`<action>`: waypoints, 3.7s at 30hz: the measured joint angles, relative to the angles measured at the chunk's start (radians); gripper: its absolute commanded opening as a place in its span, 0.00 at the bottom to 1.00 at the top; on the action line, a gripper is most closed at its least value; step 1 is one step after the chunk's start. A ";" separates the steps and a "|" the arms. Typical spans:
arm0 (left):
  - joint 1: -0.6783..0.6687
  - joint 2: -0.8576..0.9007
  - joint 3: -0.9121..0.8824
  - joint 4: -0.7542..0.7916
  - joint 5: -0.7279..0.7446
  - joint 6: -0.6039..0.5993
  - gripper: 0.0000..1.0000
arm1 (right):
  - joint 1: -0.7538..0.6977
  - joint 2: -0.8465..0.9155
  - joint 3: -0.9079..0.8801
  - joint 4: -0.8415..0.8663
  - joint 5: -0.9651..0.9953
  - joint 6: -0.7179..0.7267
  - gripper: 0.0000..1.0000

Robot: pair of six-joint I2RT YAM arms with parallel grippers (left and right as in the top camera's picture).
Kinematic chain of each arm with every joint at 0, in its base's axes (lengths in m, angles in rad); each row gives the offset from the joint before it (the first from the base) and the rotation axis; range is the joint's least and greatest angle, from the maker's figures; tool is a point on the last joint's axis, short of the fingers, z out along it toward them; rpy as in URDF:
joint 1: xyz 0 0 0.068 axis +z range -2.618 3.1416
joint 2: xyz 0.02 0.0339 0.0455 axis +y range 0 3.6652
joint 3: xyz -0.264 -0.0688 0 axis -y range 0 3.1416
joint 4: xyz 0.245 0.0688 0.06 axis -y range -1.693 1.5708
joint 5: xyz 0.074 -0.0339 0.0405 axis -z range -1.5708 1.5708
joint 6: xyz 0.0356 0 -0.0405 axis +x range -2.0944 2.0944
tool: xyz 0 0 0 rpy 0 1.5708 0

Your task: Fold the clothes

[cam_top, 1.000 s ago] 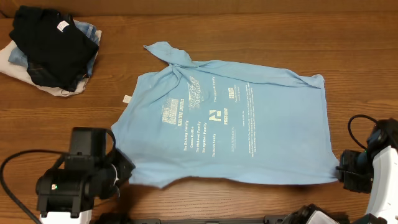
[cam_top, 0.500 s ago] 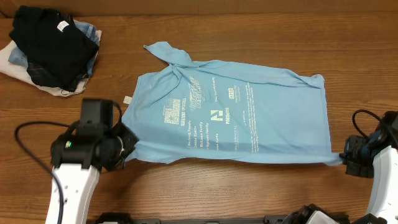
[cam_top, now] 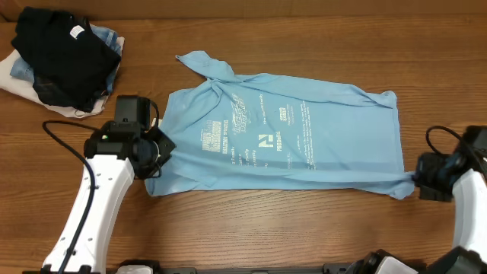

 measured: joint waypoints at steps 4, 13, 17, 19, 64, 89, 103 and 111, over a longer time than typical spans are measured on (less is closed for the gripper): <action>0.000 0.021 0.000 0.049 -0.012 0.000 0.04 | 0.053 0.050 0.000 0.033 0.000 0.000 0.06; 0.000 0.038 0.000 0.134 -0.052 0.000 0.04 | 0.149 0.098 0.000 0.088 0.021 0.003 0.06; 0.000 0.073 0.000 0.160 -0.060 0.000 0.04 | 0.166 0.108 0.000 0.095 0.053 0.015 0.06; 0.000 0.089 0.000 0.169 -0.064 0.000 0.04 | 0.166 0.118 0.000 0.108 0.064 0.018 0.06; -0.026 0.176 0.277 -0.271 0.071 0.282 0.68 | 0.238 0.179 0.454 -0.260 -0.406 -0.619 0.91; -0.248 0.475 0.277 -0.234 0.113 -0.032 0.71 | 0.495 0.179 0.454 -0.240 -0.309 -0.571 0.96; -0.248 0.519 0.272 -0.166 0.029 -0.102 0.69 | 0.495 0.179 0.454 -0.242 -0.277 -0.568 0.96; -0.220 0.519 0.200 -0.106 0.004 -0.114 0.66 | 0.495 0.179 0.454 -0.246 -0.277 -0.568 0.96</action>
